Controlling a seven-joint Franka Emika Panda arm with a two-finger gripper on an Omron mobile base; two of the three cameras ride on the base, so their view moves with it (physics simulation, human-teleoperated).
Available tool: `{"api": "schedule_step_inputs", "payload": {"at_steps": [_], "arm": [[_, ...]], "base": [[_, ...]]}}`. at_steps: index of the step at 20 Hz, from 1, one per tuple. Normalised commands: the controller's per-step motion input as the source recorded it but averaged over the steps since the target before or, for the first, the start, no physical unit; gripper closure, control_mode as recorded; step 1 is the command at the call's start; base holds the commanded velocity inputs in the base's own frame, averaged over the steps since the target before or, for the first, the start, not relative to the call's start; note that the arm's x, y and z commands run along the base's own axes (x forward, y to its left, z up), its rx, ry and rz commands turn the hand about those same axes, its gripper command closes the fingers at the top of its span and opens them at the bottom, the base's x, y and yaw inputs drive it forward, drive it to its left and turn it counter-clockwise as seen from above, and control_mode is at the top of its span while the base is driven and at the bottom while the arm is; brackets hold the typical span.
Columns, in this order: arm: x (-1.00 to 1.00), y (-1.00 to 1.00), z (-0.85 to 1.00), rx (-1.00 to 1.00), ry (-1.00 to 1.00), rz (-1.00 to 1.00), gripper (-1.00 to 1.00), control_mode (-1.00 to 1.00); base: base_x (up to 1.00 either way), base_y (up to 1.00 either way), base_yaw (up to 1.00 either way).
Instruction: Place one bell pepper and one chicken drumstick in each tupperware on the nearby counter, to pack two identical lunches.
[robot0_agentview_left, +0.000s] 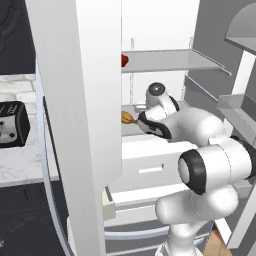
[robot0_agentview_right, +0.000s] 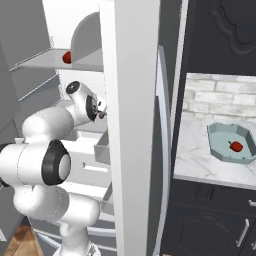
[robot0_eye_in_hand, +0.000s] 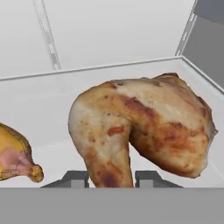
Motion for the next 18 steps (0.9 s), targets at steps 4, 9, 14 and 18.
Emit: {"api": "schedule_step_inputs", "payload": {"at_steps": [4, 9, 14, 18], "arm": [[-1.00, 0.35, 0.86, 0.01, -0.03, -0.18, 1.00, -1.00], [-1.00, 0.18, 0.56, 0.12, 0.13, -0.14, 1.00, -1.00], [-1.00, 0.26, 0.11, 0.15, 0.22, -0.04, 1.00, -1.00], [-1.00, 0.46, -0.01, 0.11, 0.17, 0.05, 1.00, -1.00]], "base": [[0.00, 0.00, 0.00], [0.00, 0.00, 0.00], [0.00, 0.00, 0.00], [0.00, 0.00, 0.00]]}}
